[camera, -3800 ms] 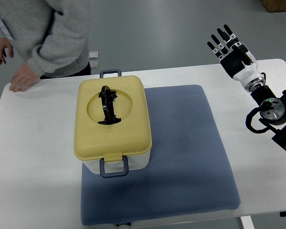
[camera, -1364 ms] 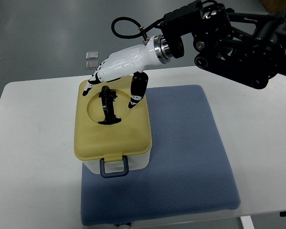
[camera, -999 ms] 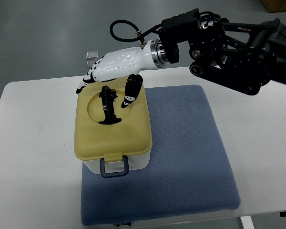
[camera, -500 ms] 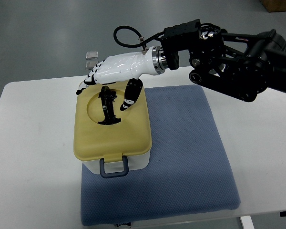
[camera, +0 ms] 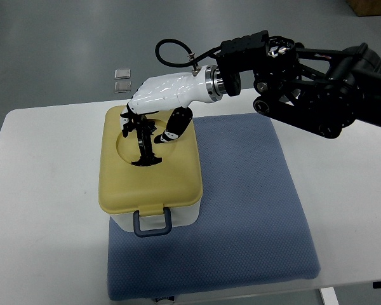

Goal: Open white storage box with right hand
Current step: 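Close the right hand fingers around the black handle on the lid, then lift the yellow lid up off the white box with the right hand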

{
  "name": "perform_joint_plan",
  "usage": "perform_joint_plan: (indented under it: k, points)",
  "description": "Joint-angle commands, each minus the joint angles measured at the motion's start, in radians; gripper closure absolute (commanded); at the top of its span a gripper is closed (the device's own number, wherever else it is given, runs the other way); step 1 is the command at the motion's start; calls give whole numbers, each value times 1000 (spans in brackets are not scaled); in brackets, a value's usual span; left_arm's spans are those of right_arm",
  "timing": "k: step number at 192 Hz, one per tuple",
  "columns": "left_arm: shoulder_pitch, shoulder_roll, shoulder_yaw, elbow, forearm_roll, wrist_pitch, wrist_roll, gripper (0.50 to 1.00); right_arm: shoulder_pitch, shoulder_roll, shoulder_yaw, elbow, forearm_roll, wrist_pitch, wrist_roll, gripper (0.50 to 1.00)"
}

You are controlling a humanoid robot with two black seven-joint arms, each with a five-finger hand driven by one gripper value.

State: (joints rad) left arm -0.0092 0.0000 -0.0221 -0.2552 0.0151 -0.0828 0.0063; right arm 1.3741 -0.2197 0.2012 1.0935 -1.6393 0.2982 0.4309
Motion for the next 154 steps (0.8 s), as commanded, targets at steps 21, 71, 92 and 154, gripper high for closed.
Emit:
perform_joint_plan:
  k: [21, 71, 92, 154]
  points:
    - [0, 0, 1, 1, 0, 0, 0, 500, 5, -1, -23, -1, -11, -24, 0, 1000]
    - [0, 0, 1, 2, 0, 0, 0, 500, 25, -6, -14, -1, -8, -14, 2, 1000]
    - [0, 0, 1, 1, 0, 0, 0, 500, 77, -9, -6, 3, 6, -2, 2, 1000]
    - [0, 0, 1, -3, 0, 0, 0, 500, 261, -109, 133, 9, 38, 259, 14, 1000]
